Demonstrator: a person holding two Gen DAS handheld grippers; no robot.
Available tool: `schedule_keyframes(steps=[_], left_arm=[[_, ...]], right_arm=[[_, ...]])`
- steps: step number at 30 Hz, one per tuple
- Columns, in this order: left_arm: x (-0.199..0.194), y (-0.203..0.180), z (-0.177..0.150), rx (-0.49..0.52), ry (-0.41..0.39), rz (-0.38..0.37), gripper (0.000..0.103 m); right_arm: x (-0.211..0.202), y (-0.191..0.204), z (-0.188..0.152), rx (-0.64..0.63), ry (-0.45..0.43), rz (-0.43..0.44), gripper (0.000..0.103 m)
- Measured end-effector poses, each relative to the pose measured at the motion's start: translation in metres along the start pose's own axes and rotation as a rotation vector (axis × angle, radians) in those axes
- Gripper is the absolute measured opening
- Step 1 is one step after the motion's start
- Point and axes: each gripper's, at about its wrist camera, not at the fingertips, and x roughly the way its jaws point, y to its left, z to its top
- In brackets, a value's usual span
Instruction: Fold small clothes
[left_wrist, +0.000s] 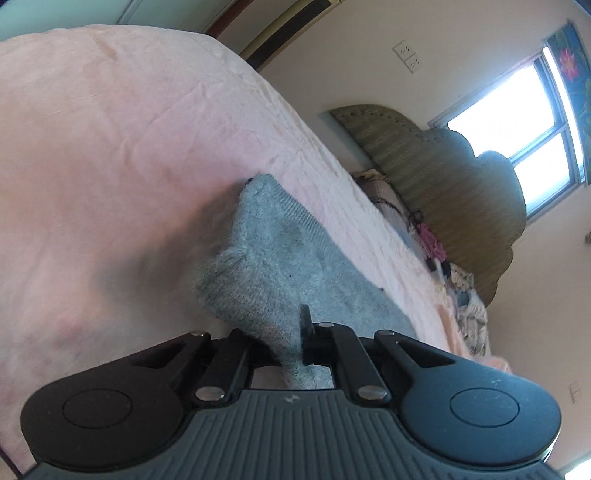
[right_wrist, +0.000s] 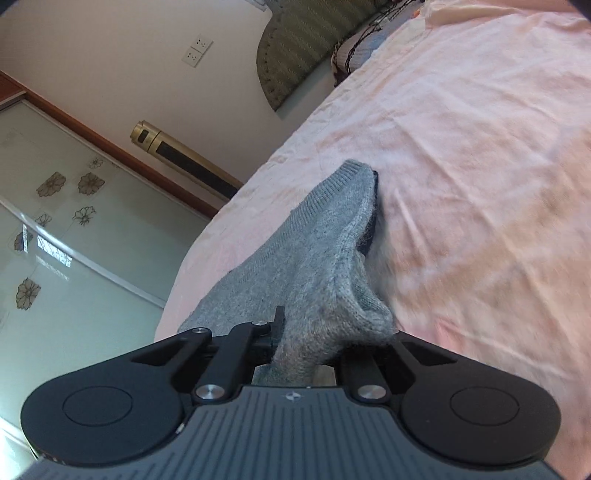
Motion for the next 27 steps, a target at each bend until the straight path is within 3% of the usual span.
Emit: schedule_keyframes(steps=[3,6,9,10,11,13,15,17,20,23,26,27], left_arm=[[-0.008,0.025,-0.021,0.067,0.061,0.084,0.006],[-0.036,0.029,-0.015,0.101,-0.03,0.151,0.013],[-0.051,0.002,0.012,0.208,-0.202,0.212,0.045],[-0.041,-0.016,0.024,0.277,-0.235,0.215,0.07],[-0.028,-0.032,0.033,0.35,-0.246,0.218,0.081],[0.01,-0.066,0.041,0.498,-0.248,0.24,0.08],[0.065,-0.101,0.042,0.681,-0.167,0.247,0.08],[0.119,-0.117,0.037,0.77,-0.08,0.281,0.08],[0.186,-0.114,0.037,0.794,0.084,0.354,0.078],[0.194,-0.09,0.046,0.721,0.046,0.346,0.088],[0.196,-0.076,0.053,0.679,0.004,0.359,0.098],[0.195,-0.077,0.05,0.689,0.004,0.367,0.098]], right_arm=[[-0.022,-0.018,-0.026,0.029,0.059,-0.038,0.015],[-0.044,-0.036,-0.033,0.075,0.034,-0.065,0.026],[-0.068,-0.027,-0.008,0.007,-0.092,-0.115,0.038],[-0.068,-0.02,0.003,-0.03,-0.106,-0.123,0.04],[-0.06,-0.012,0.019,-0.076,-0.103,-0.134,0.04],[-0.033,0.004,0.043,-0.171,-0.078,-0.137,0.045],[0.005,0.019,0.062,-0.225,-0.047,-0.127,0.046],[0.049,0.032,0.075,-0.252,0.009,-0.125,0.046],[0.11,0.053,0.079,-0.355,0.096,-0.18,0.046],[0.155,0.056,0.071,-0.478,0.14,-0.35,0.046],[0.157,0.037,0.076,-0.482,0.048,-0.315,0.039],[0.156,0.029,0.08,-0.452,0.02,-0.31,0.031]])
